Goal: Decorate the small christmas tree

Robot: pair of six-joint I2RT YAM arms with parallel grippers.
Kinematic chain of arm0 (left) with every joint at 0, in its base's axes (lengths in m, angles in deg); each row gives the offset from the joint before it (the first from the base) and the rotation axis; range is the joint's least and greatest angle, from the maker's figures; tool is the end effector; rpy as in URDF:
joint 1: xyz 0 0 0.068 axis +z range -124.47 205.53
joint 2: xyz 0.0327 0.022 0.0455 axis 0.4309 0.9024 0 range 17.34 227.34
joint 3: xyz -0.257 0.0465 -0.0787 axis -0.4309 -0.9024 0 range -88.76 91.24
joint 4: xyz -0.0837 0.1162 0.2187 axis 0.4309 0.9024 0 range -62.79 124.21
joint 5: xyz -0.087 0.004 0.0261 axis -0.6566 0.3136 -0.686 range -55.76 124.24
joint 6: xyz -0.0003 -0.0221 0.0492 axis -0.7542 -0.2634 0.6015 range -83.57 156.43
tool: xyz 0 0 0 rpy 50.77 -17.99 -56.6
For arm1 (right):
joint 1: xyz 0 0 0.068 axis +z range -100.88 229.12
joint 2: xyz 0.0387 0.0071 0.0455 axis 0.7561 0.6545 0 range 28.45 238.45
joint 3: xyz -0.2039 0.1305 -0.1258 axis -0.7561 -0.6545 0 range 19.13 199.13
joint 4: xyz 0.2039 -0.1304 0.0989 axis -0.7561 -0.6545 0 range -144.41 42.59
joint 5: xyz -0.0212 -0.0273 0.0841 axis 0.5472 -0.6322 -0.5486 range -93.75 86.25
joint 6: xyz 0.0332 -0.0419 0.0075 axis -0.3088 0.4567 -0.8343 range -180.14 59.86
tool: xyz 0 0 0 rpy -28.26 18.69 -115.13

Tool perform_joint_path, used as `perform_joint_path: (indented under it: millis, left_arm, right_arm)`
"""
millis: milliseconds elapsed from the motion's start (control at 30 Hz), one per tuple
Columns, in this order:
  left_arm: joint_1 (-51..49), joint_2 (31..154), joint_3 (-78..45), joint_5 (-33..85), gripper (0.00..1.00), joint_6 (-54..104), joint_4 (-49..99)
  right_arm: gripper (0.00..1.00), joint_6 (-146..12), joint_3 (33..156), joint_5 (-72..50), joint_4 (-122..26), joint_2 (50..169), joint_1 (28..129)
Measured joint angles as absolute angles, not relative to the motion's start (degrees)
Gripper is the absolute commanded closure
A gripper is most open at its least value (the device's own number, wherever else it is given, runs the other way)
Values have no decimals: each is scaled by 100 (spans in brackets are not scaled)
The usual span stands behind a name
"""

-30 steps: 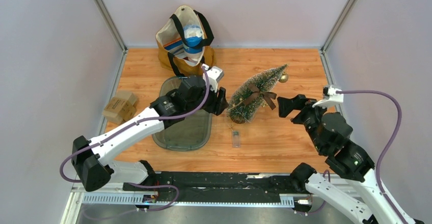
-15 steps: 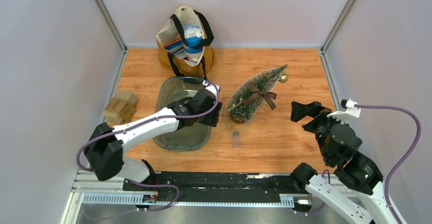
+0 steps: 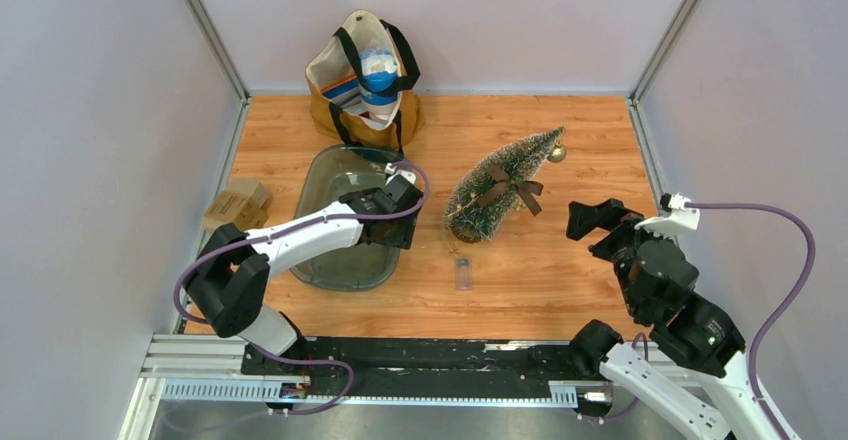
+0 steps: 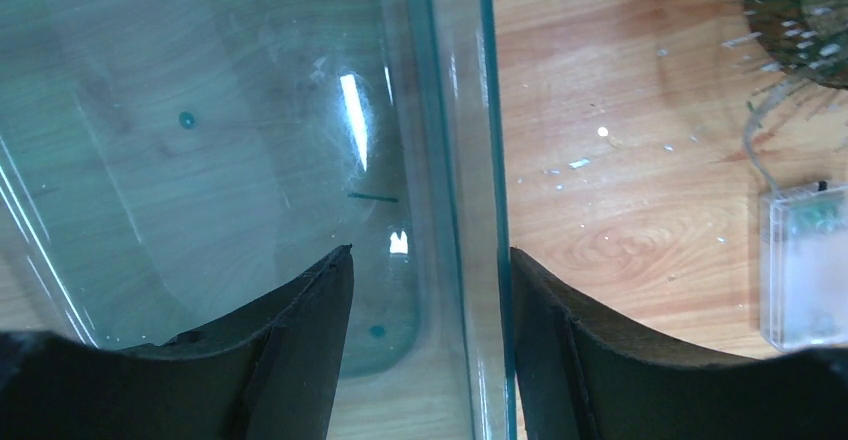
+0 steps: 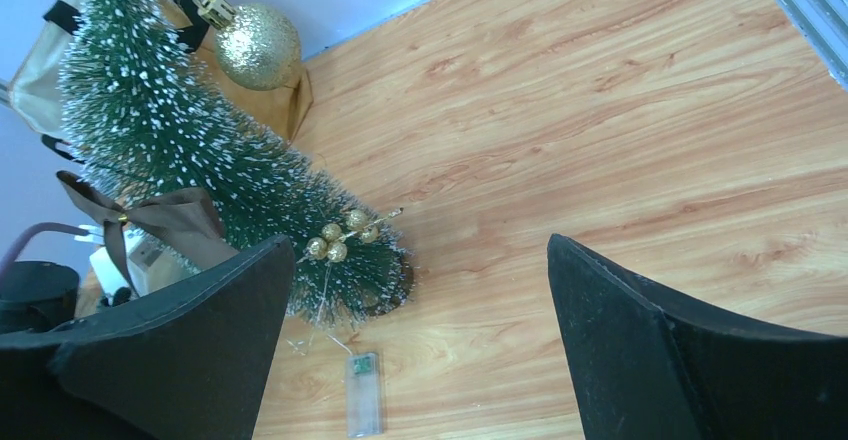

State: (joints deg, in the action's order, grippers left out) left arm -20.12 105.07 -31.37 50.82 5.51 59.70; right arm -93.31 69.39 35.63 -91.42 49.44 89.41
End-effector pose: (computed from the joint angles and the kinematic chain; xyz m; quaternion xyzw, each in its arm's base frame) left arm 0.2175 -0.2078 0.2091 0.0897 0.9583 -0.0340 0.2693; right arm 0.0573 0.0191 0.3543 0.1590 0.7570 0.1299 0.6204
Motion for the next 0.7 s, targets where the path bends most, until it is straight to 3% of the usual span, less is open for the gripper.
perform_joint_path:
  millis: [100,133,167,400,500,700]
  left_arm:
    - [-1909,10446,-3139,5082,34,584,6018]
    - [-1890,10389,-3144,5058,16,599,6020]
    - [-1868,10295,-3170,5007,14,619,5992]
    - [-1859,8900,-3312,4621,14,715,5743]
    - [-1857,8264,-3310,4592,14,774,5660]
    - [-1339,7504,-3312,4315,14,931,5655]
  right_arm:
    - [0,-9324,6935,3633,-9153,5134,8941]
    - [0,-9318,6935,3676,-9168,5231,8939]
    - [0,-9311,6935,3713,-9192,5336,8937]
    - [0,-9265,6935,3727,-9426,5771,8255]
    - [0,-9187,6935,3206,-9463,5845,7243]
    - [0,-8933,6865,686,-9395,6525,3993]
